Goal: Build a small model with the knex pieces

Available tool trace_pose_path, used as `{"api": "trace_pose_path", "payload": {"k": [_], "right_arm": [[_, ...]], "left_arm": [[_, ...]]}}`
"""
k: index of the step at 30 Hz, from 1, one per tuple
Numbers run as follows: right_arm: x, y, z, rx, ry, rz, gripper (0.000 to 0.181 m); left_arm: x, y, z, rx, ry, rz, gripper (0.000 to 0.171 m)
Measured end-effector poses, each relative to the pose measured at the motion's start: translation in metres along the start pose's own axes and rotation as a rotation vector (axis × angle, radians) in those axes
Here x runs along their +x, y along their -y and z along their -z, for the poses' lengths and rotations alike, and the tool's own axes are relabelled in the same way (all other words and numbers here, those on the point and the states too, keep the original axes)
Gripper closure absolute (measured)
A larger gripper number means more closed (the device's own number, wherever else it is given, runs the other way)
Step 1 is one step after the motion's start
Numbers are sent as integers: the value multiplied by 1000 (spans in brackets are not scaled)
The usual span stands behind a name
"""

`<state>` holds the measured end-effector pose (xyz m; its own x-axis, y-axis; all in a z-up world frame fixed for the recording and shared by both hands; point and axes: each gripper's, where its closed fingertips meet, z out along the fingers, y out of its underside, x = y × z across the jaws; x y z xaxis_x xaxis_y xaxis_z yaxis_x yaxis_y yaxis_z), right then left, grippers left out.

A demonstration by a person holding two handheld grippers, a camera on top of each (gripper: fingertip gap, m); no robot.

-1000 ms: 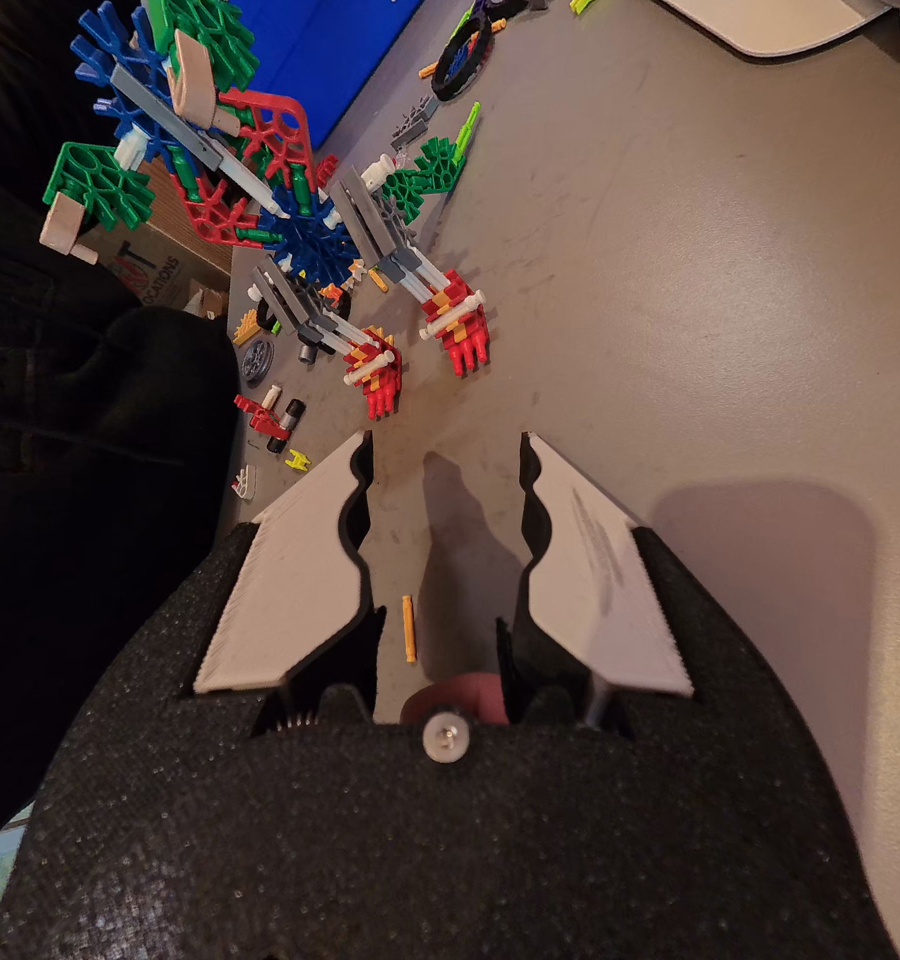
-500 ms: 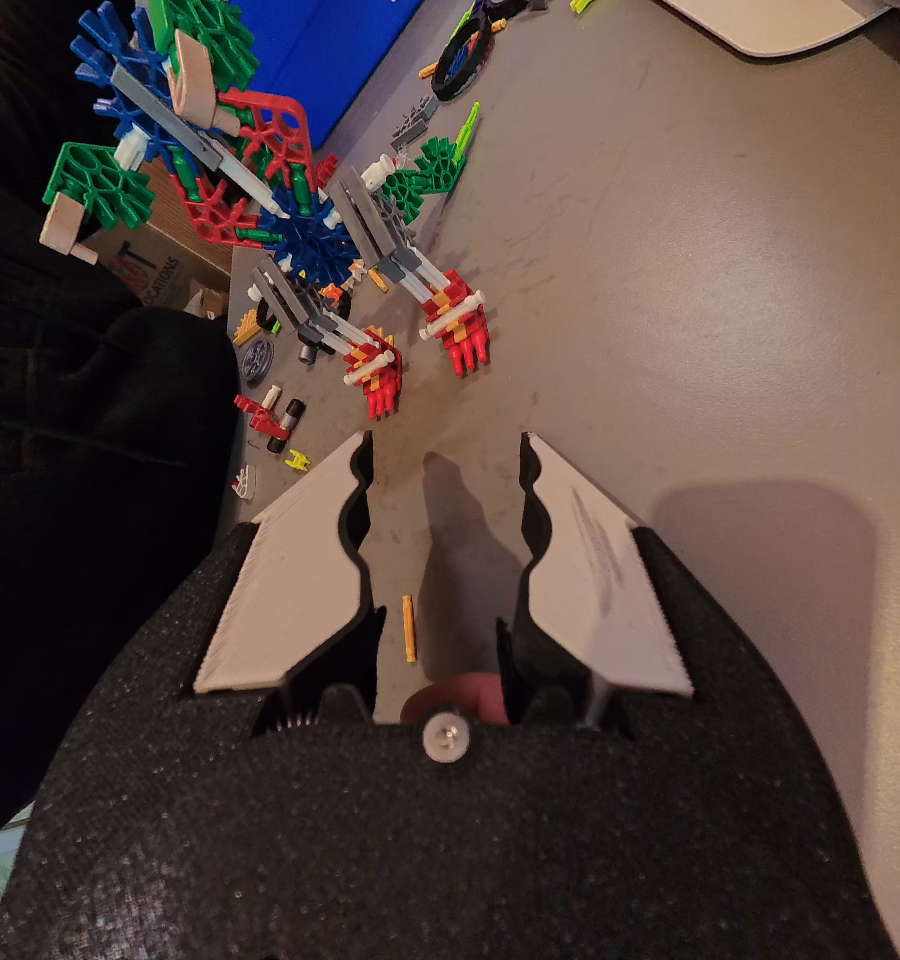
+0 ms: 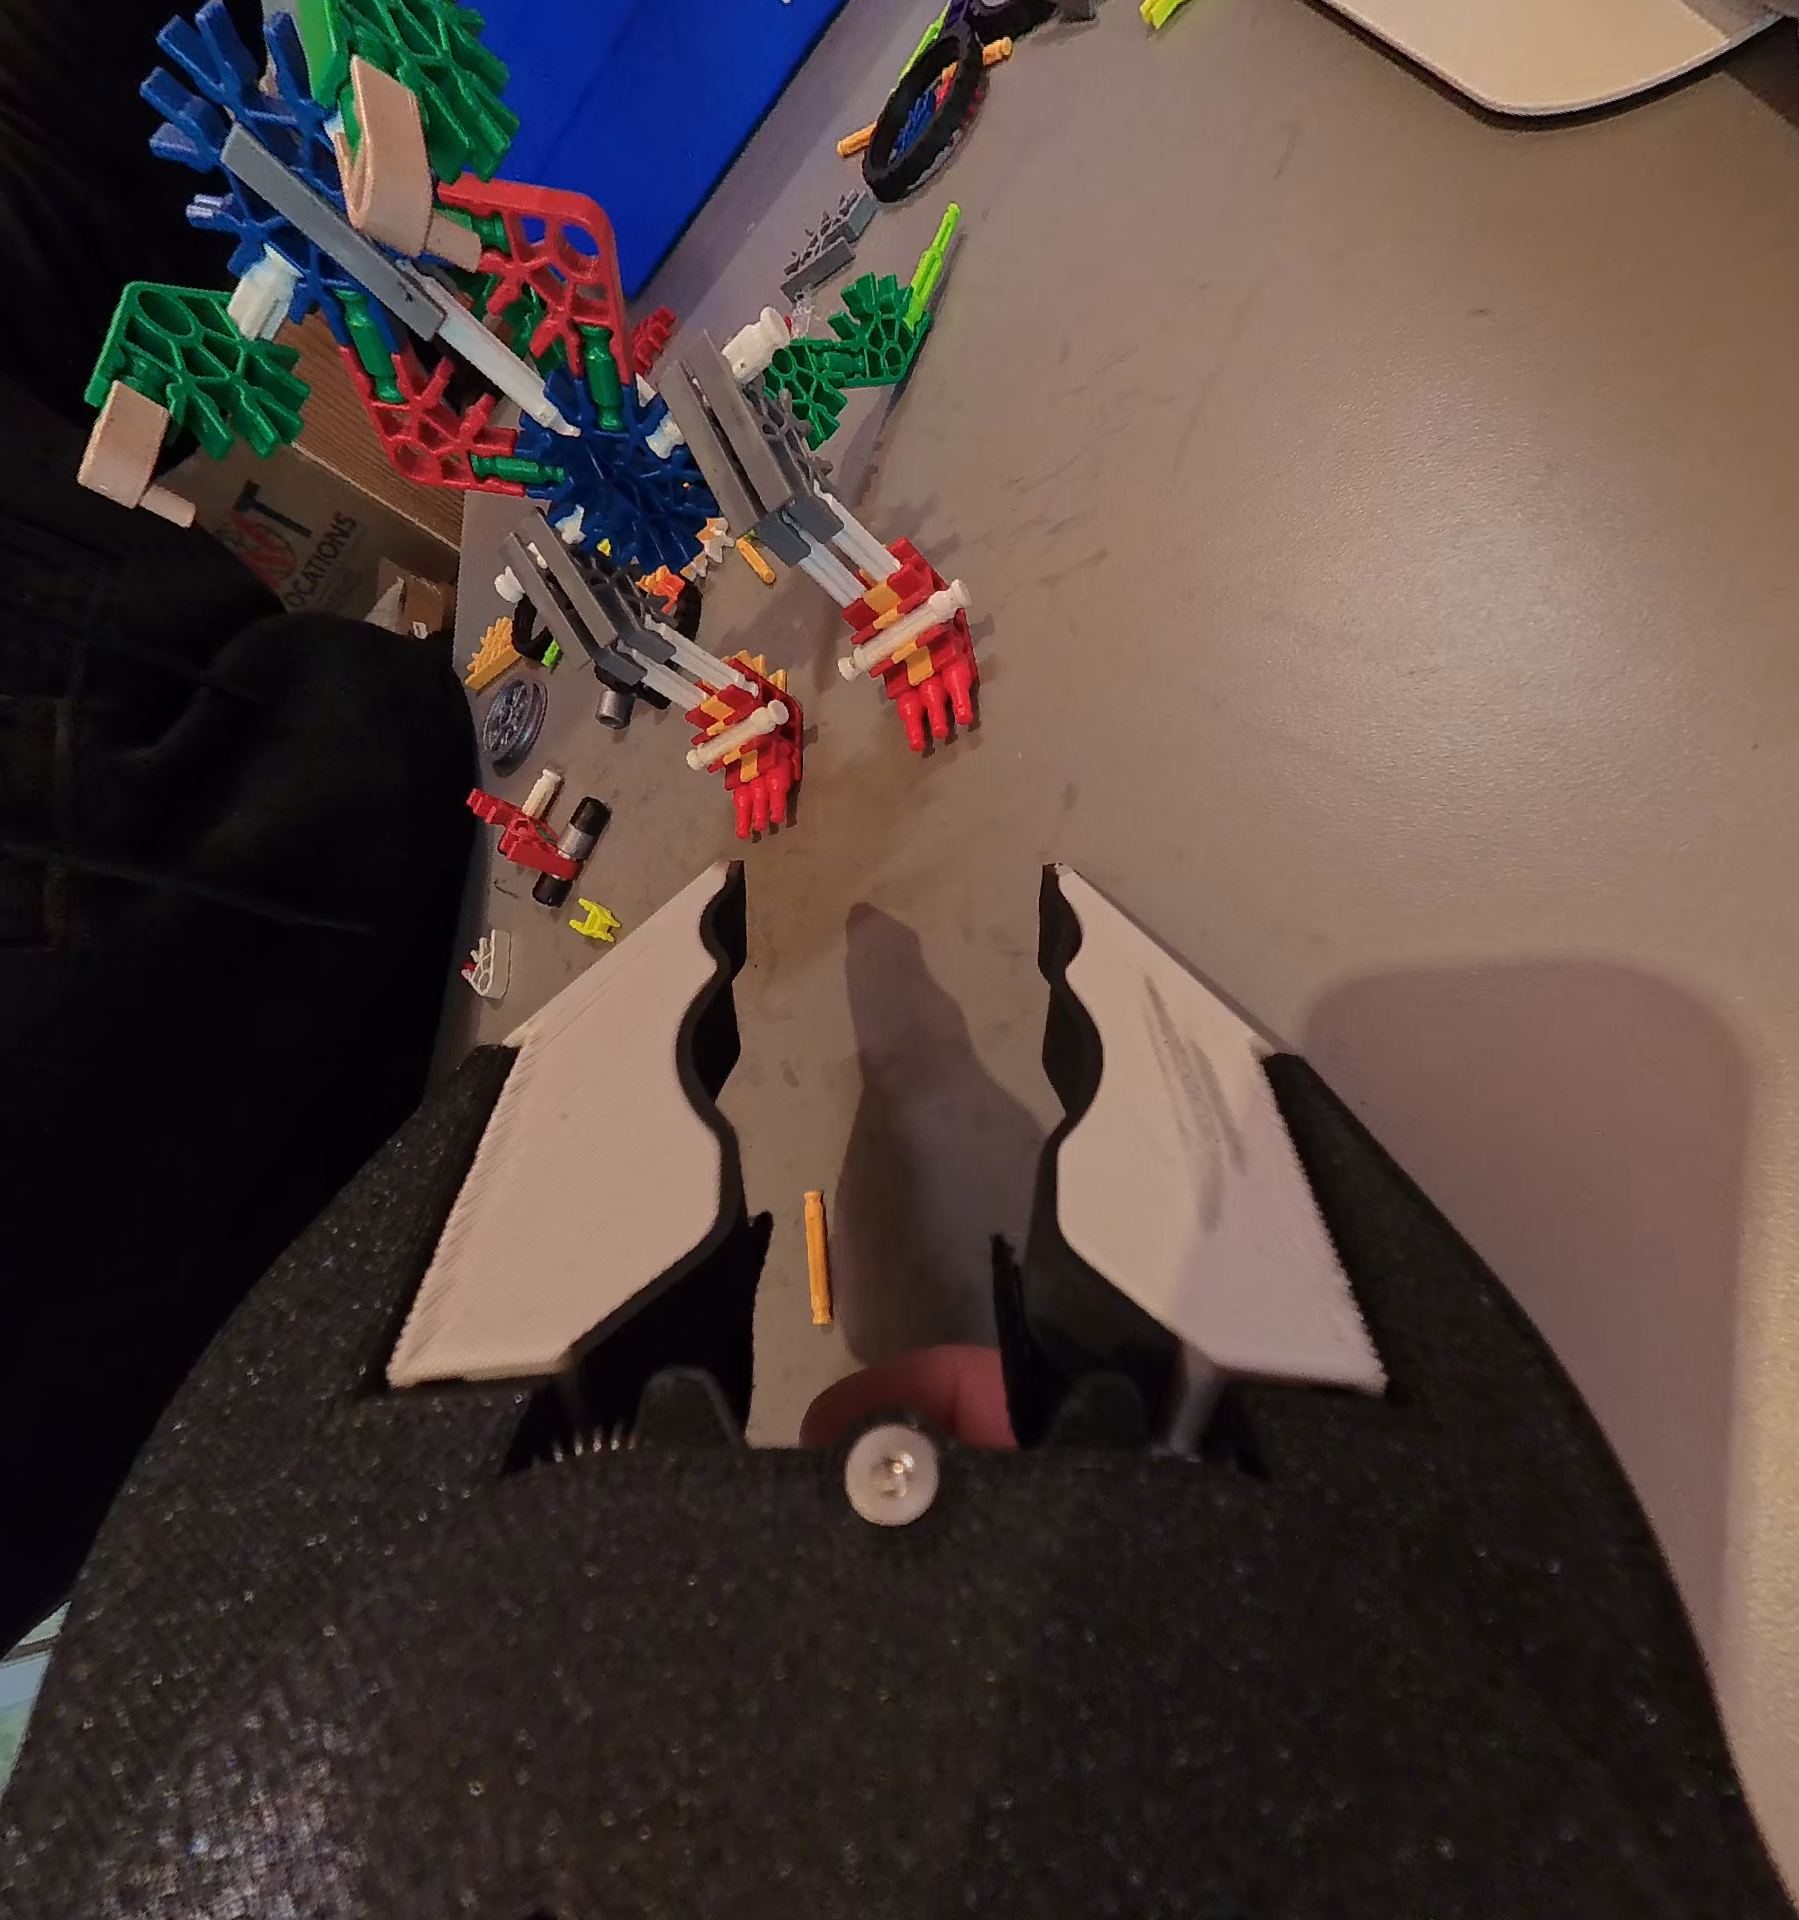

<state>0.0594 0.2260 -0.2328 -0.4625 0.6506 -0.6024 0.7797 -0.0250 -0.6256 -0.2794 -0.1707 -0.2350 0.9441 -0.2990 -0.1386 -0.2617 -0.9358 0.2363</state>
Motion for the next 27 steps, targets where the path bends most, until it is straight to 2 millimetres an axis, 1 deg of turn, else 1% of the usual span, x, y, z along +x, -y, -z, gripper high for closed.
{"api": "trace_pose_path", "payload": {"k": [6, 9, 14, 17, 18, 21, 24, 27], "right_arm": [[0, 0, 0, 0, 0, 0, 125], [0, 0, 0, 0, -1, 1, 125], [0, 0, 0, 0, -1, 2, 125], [0, 0, 0, 0, -1, 1, 125], [0, 0, 0, 0, -1, 1, 125], [0, 0, 0, 0, -1, 0, 125], [0, 0, 0, 0, -2, 2, 125], [0, 0, 0, 0, -2, 2, 125]], "left_arm": [[6, -3, -7, -62, -28, -10, 161], [11, -4, -10, -89, -52, -14, 157], [14, 0, -10, -60, -79, -11, 158], [25, 10, -9, -15, -121, -28, 158], [30, 15, -8, 7, -140, -41, 158], [35, 34, -1, 91, -137, -75, 155], [26, 47, 11, 166, -83, -75, 154], [9, 48, 23, 204, -20, -45, 153]]}}
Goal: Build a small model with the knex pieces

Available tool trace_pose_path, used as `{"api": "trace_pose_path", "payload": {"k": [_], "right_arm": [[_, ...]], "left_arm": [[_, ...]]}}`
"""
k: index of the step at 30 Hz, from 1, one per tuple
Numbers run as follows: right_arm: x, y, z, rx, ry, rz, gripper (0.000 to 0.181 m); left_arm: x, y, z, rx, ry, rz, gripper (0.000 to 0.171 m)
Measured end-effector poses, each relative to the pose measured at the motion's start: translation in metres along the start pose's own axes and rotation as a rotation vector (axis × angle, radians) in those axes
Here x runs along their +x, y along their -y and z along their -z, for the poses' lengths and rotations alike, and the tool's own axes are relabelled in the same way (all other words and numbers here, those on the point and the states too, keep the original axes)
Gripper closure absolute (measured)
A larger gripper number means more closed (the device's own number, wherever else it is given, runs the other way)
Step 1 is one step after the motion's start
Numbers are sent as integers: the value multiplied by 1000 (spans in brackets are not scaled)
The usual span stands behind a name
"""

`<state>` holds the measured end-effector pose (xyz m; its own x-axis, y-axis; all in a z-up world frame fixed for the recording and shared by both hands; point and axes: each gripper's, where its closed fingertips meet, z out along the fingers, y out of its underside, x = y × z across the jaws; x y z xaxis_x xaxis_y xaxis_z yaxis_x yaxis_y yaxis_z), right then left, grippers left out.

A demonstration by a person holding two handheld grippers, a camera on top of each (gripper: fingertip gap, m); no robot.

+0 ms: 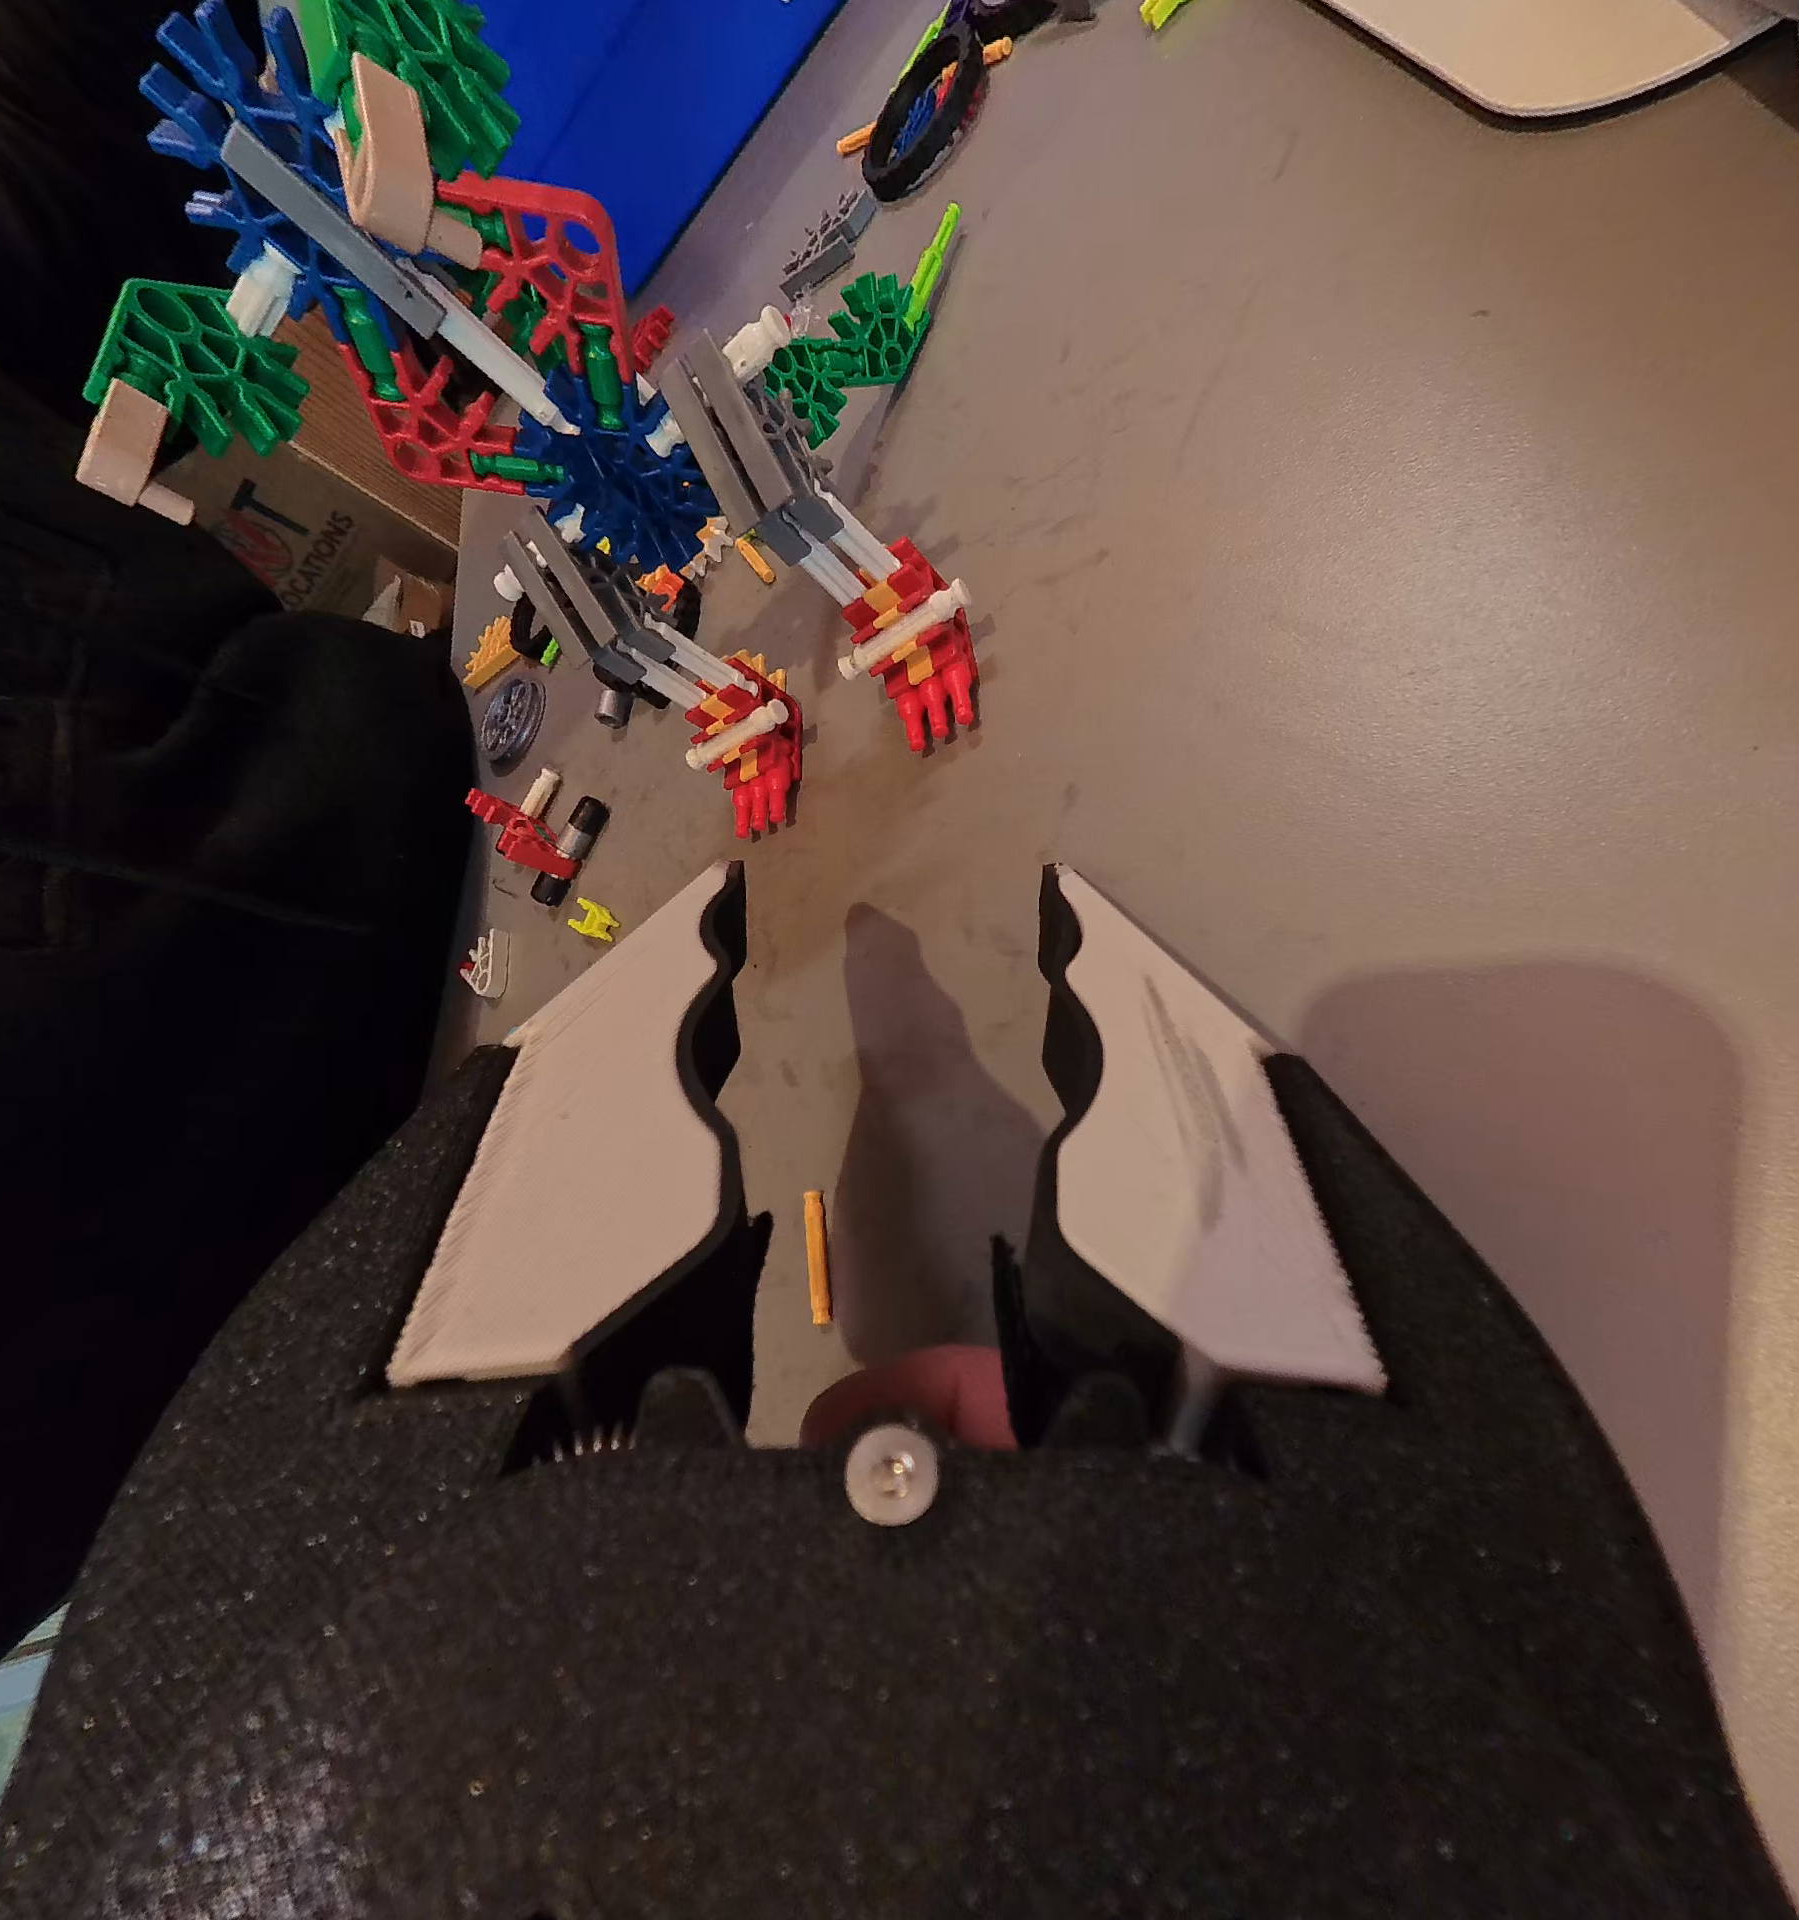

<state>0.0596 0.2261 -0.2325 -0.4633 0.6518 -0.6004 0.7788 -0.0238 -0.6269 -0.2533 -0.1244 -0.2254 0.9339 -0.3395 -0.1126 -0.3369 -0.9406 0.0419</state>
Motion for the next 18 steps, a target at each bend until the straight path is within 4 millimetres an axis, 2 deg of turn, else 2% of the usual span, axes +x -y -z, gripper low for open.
{"api": "trace_pose_path", "payload": {"k": [3, 9, 18], "right_arm": [[0, 0, 0, 0, 0, 0, 125], [0, 0, 0, 0, 0, -1, 125], [0, 0, 0, 0, 0, -1, 125]], "left_arm": [[-15, -18, 5, -68, 65, 21, 153], [-16, -37, 0, -136, 71, 36, 152], [-11, -46, -6, -176, 46, 50, 153]]}}
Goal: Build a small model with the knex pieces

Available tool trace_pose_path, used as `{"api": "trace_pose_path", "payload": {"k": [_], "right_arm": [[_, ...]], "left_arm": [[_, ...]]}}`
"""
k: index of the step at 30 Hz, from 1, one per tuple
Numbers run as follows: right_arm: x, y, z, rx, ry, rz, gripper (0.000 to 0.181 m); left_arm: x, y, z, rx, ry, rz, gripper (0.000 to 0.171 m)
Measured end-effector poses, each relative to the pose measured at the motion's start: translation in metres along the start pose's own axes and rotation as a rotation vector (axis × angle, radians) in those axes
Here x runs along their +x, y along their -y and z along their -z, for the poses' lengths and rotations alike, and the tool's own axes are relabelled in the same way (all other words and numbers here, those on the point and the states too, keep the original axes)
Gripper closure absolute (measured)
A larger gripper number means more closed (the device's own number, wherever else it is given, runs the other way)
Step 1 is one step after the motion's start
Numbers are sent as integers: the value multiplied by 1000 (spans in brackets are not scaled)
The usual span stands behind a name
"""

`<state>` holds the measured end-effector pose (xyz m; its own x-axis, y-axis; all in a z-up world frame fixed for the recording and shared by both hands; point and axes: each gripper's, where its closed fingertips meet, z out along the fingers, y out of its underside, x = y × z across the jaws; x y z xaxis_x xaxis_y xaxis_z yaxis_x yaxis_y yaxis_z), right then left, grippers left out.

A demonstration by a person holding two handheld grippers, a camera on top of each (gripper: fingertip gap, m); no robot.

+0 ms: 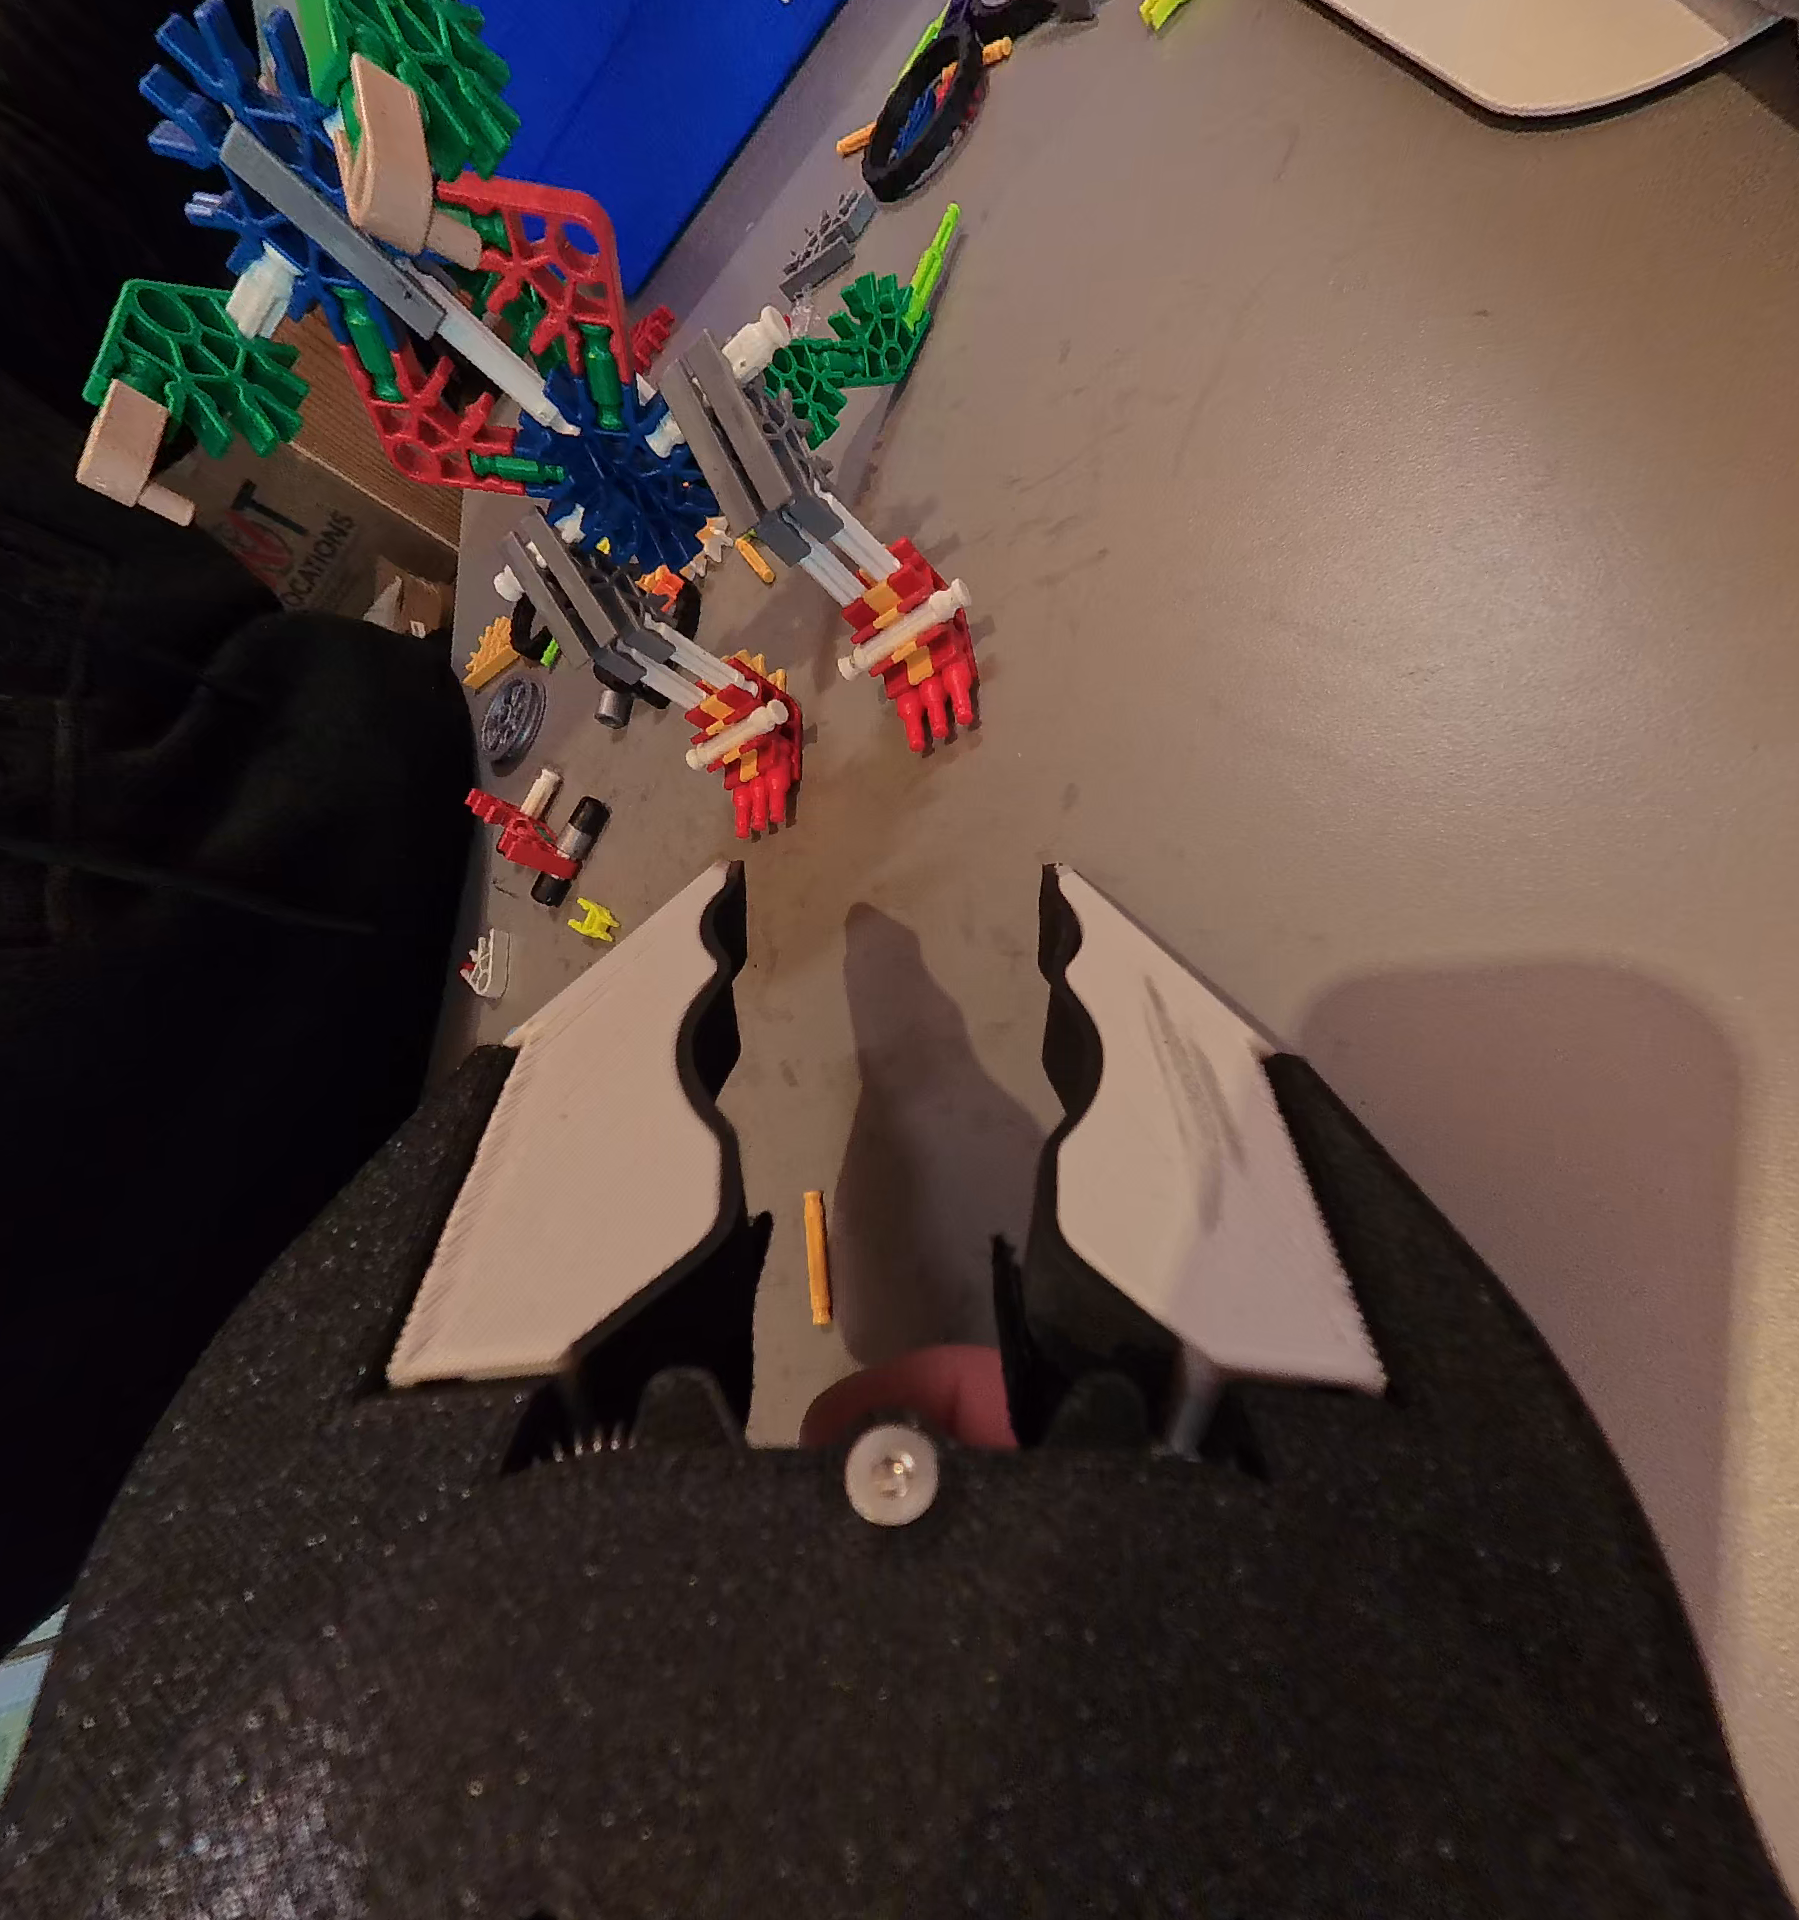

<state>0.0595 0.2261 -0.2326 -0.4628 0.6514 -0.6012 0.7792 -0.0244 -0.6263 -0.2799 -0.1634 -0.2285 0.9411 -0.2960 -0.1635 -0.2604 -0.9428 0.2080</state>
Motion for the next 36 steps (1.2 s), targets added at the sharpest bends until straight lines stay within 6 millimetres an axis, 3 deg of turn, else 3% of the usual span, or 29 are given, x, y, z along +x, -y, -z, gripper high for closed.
{"api": "trace_pose_path", "payload": {"k": [18, 36], "right_arm": [[0, 0, 0, 0, -2, 2, 125], [0, 0, 0, 0, -1, 1, 125]], "left_arm": [[11, -9, -11, -84, -45, -7, 152], [15, 6, -18, -43, -33, -48, 157]]}}
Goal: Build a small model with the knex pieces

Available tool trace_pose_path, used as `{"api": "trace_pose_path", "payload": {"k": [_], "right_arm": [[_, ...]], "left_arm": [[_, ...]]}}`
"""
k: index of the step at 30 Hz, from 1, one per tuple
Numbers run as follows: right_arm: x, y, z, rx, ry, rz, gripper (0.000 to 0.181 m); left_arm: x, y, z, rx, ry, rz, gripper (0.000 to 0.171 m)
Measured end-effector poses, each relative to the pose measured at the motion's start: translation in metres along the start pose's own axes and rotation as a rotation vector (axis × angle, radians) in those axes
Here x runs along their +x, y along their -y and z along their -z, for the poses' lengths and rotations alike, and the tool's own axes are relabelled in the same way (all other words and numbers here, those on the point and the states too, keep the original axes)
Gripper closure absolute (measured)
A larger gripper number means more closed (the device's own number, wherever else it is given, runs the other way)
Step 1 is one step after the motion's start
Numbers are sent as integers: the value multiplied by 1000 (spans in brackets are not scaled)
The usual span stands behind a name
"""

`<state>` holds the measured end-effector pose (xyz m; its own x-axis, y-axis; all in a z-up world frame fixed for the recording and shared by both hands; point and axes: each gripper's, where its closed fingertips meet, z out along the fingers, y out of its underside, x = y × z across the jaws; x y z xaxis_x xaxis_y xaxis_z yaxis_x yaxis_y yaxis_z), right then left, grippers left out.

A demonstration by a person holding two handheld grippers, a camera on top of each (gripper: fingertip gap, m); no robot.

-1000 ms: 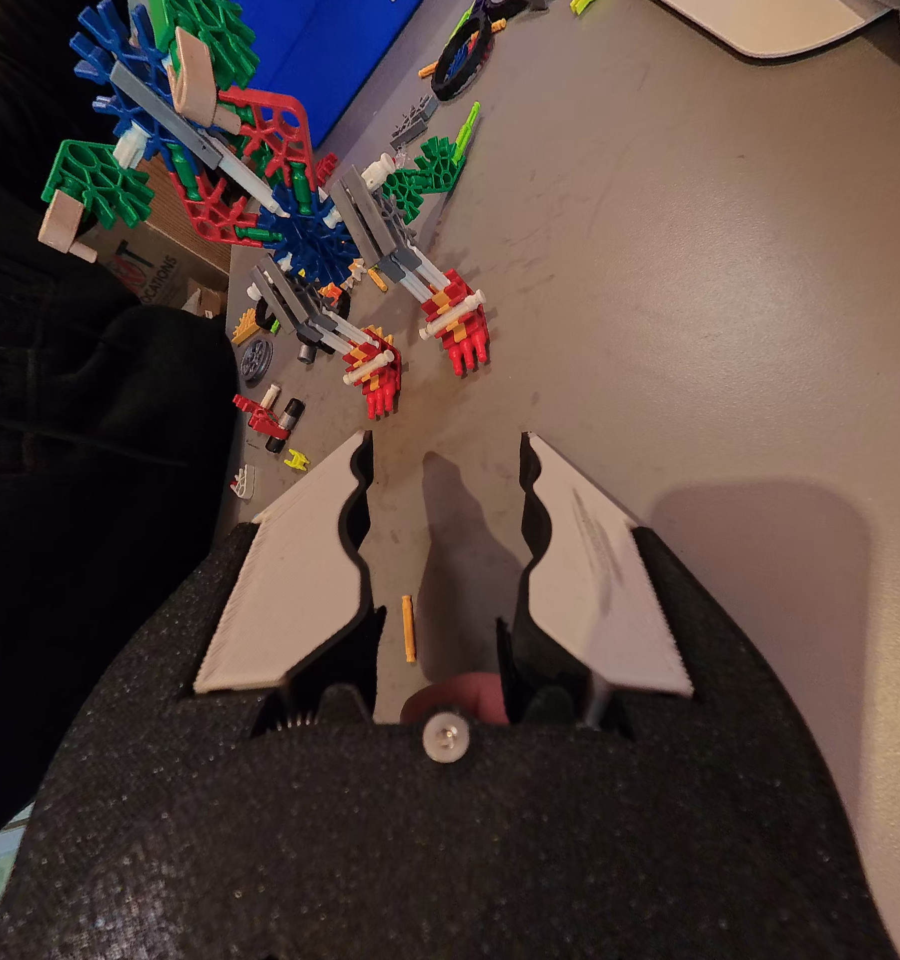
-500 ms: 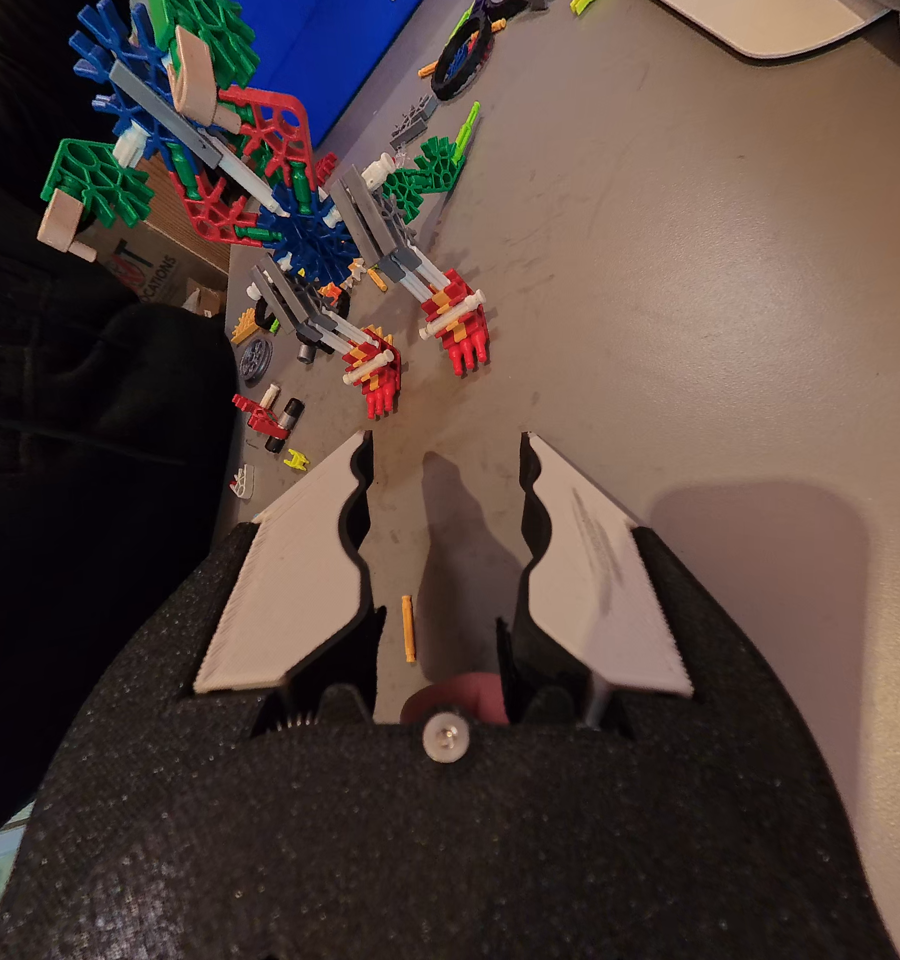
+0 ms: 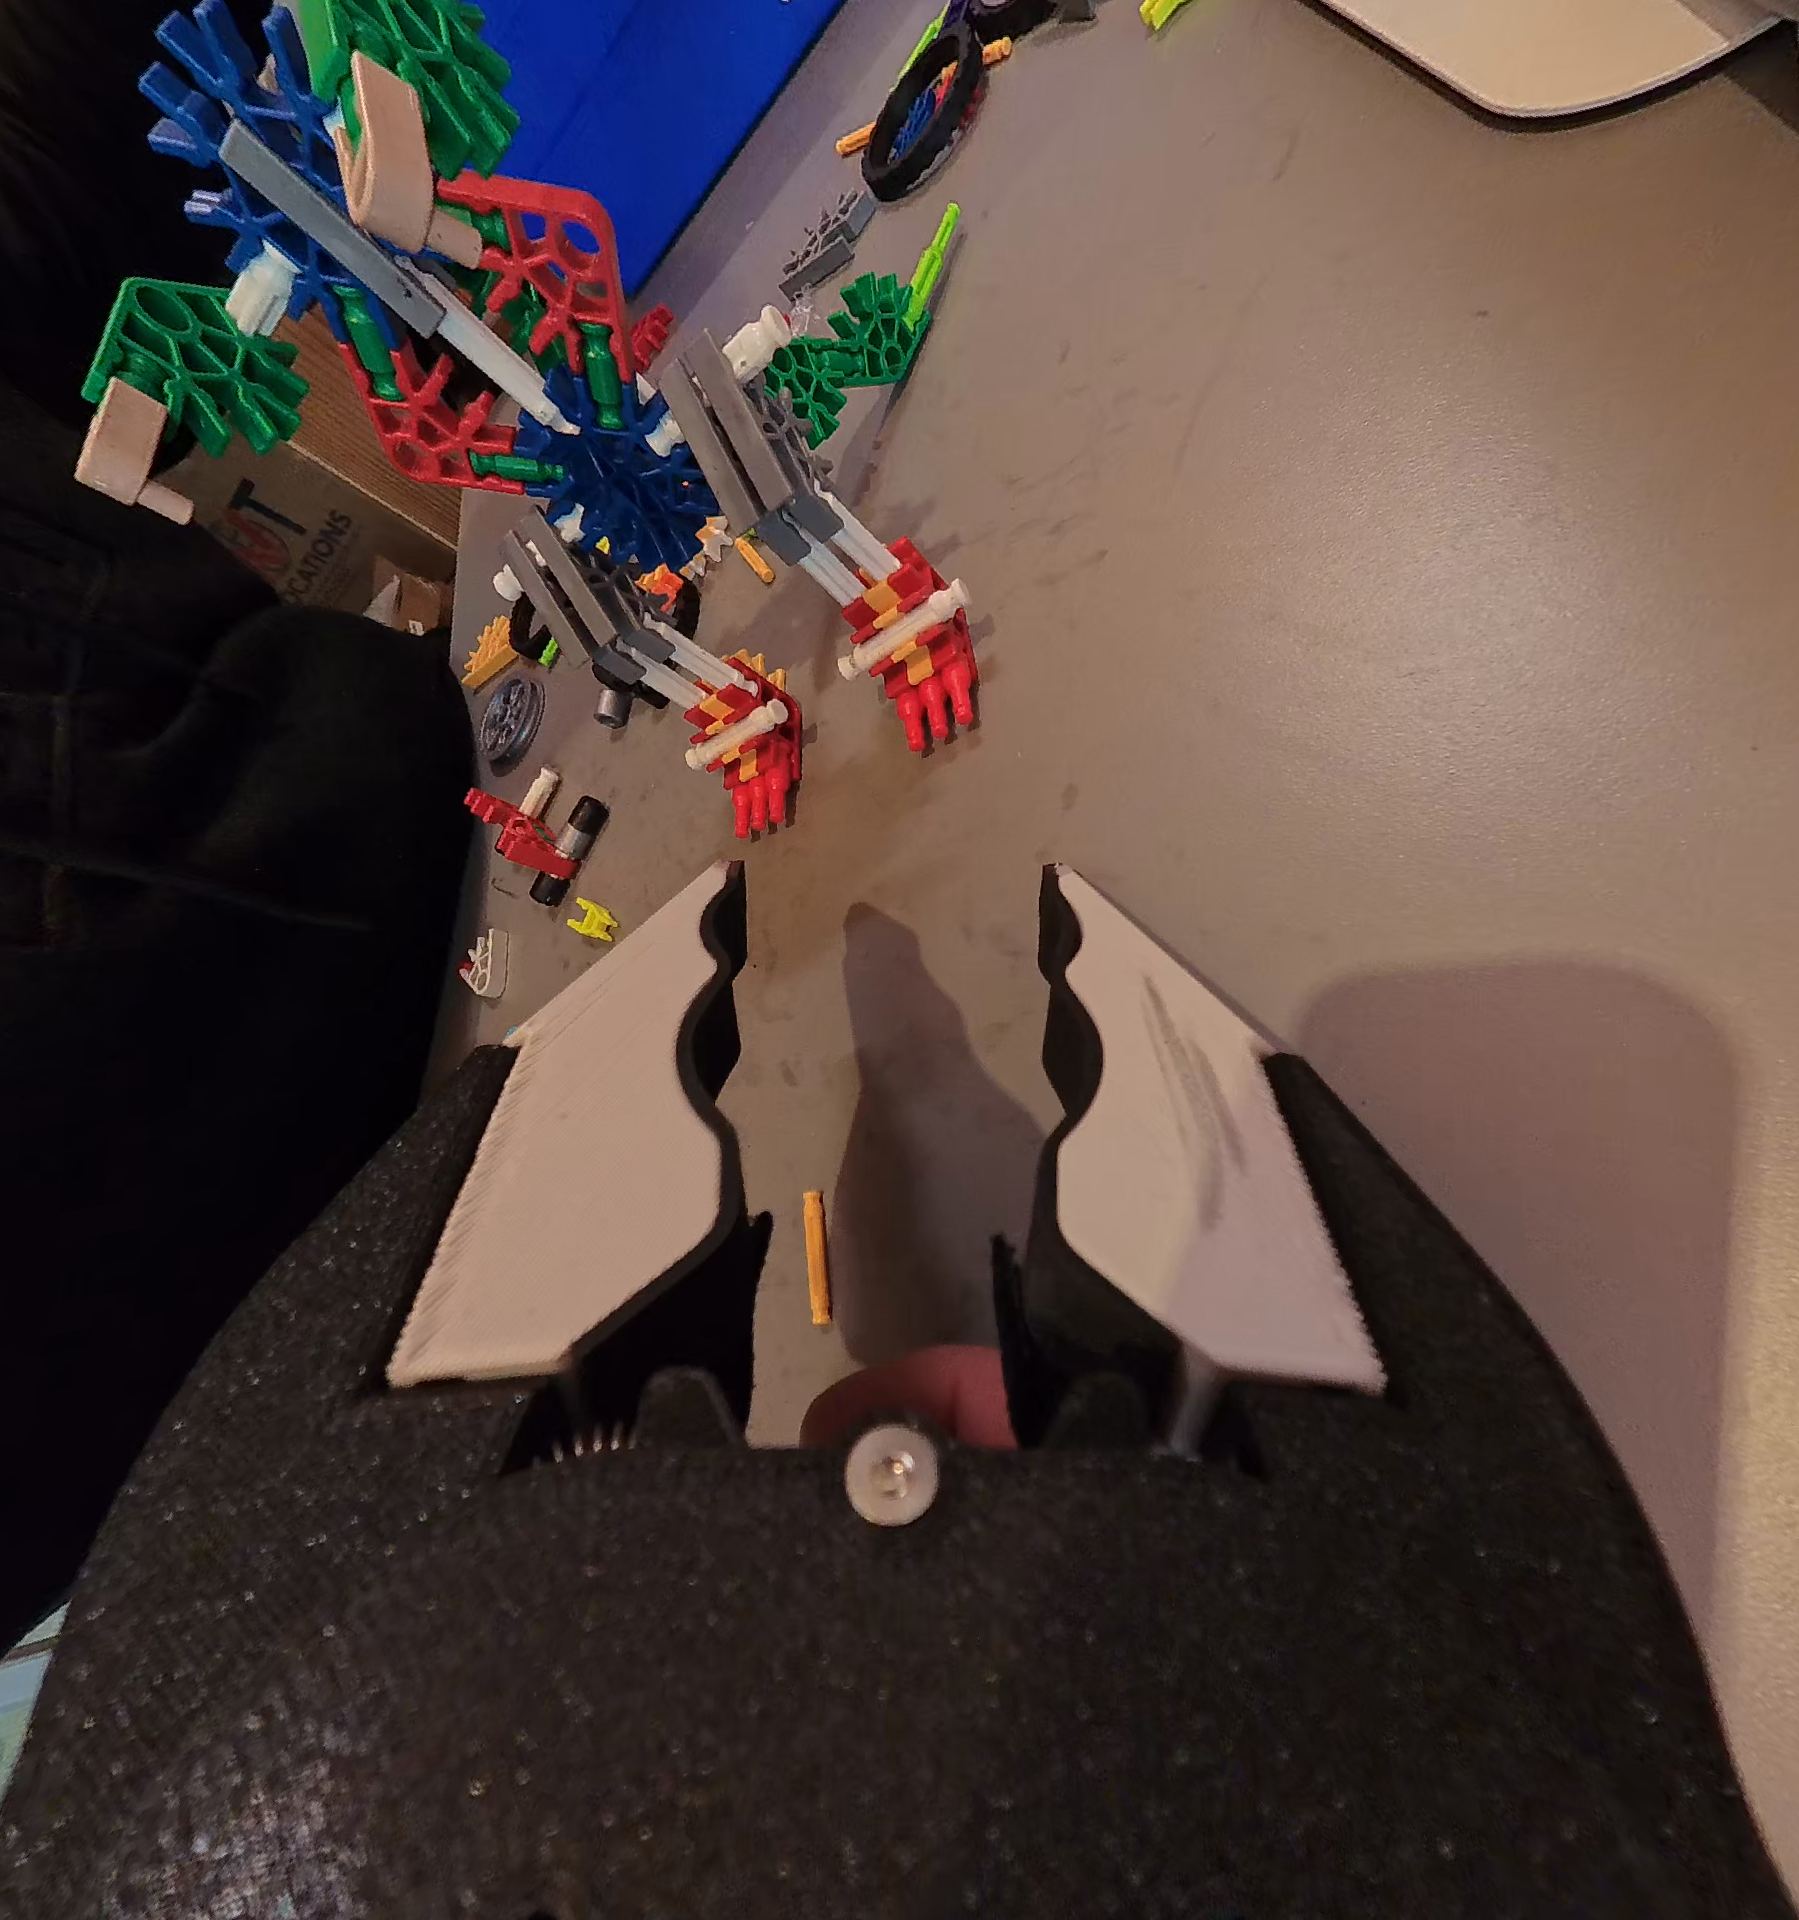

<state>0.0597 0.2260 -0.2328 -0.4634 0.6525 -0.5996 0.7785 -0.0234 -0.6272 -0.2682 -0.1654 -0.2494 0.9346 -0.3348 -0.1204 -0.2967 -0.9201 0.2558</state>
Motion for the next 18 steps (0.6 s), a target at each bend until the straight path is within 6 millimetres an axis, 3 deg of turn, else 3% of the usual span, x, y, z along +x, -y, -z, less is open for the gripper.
{"api": "trace_pose_path", "payload": {"k": [9, 18], "right_arm": [[0, 0, 0, 0, 0, 0, 125], [0, 0, 0, 0, 0, 0, 125]], "left_arm": [[6, 20, 6, 82, -23, -40, 158], [1, 22, 9, 106, 0, -30, 152]]}}
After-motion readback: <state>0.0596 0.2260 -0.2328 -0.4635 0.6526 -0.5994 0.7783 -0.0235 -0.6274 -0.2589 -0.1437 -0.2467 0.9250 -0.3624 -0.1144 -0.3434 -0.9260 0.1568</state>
